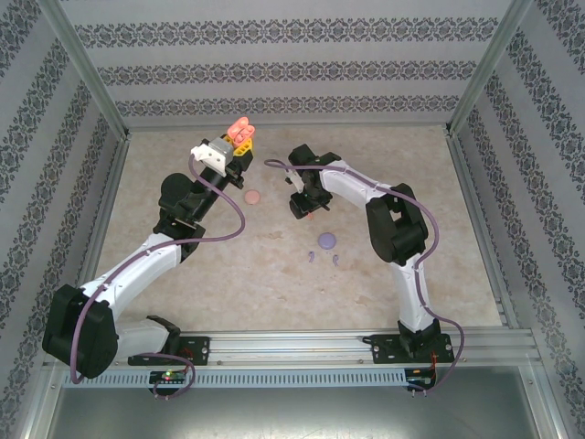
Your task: Insert the wireless bluetooth earbuds into the charging case
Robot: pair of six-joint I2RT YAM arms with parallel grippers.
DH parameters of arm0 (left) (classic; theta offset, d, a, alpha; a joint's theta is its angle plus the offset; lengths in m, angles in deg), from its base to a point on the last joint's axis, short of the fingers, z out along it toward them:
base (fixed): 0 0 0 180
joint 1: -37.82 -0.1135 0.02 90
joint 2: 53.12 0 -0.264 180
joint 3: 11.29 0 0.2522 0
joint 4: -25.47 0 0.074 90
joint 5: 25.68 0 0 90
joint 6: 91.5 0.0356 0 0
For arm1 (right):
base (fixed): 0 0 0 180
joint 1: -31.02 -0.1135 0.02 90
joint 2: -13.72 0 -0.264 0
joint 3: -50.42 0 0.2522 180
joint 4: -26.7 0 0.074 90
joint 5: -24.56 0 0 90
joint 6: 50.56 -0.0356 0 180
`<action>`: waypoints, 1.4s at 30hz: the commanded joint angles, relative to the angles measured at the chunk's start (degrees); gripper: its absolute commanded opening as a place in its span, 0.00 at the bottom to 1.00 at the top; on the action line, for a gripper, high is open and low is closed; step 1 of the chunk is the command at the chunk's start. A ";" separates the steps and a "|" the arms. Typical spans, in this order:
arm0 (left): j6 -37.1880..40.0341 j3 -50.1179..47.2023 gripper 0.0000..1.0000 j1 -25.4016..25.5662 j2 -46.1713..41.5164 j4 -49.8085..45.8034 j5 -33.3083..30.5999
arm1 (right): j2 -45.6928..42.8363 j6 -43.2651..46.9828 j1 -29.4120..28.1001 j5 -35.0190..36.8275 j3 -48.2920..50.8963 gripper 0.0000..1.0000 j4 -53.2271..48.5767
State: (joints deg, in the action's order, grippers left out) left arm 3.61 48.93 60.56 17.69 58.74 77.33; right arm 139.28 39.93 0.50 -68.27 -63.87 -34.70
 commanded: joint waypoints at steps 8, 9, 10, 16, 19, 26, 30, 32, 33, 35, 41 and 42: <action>-1.06 -0.46 0.00 -0.57 -1.08 1.48 0.34 | 3.47 0.49 0.30 0.55 -1.48 0.49 -1.07; -1.07 -0.51 0.00 -0.56 -1.04 1.48 0.43 | 3.56 0.43 0.36 0.55 -1.43 0.49 -0.90; -1.15 -0.53 0.00 -0.57 -1.02 1.41 0.35 | 3.66 0.42 0.38 0.62 -1.42 0.49 -0.86; -1.15 -0.42 0.00 -0.58 -0.97 1.46 0.34 | 3.69 -0.01 0.64 0.83 -0.40 0.45 -0.07; -1.24 -0.48 0.00 -0.59 -0.89 1.47 0.28 | 3.51 -0.24 0.88 0.80 0.28 0.43 0.36; -1.58 -0.35 0.00 -0.54 -0.51 1.58 0.67 | 2.99 -0.53 1.32 0.67 1.76 0.36 1.33; -1.81 -0.29 0.00 -0.57 -0.37 1.65 0.95 | 2.31 -0.65 1.35 0.67 2.78 0.33 1.97; -1.85 -0.31 0.00 -0.51 -0.38 1.66 0.96 | 1.75 -0.93 1.37 0.57 3.29 0.31 2.39; -1.85 -0.26 0.00 -0.59 -0.32 1.66 1.02 | 1.41 -1.02 1.34 0.56 3.54 0.31 2.62; -1.93 -0.26 0.00 -0.58 -0.36 1.73 1.05 | 0.61 -1.36 1.26 0.55 4.04 0.30 3.22; -2.03 -0.14 0.00 -0.58 -0.24 1.71 1.57 | -3.90 -2.71 0.64 0.73 5.38 0.28 5.59; -2.03 -0.04 0.00 -0.54 -0.26 1.71 1.66 | -4.99 -3.00 0.56 0.77 5.64 0.28 6.15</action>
State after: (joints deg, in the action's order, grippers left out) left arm 2.49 48.93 60.56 17.69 58.76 77.73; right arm 139.10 38.55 1.50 -67.86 -59.11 -29.93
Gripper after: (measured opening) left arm 0.235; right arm 0.282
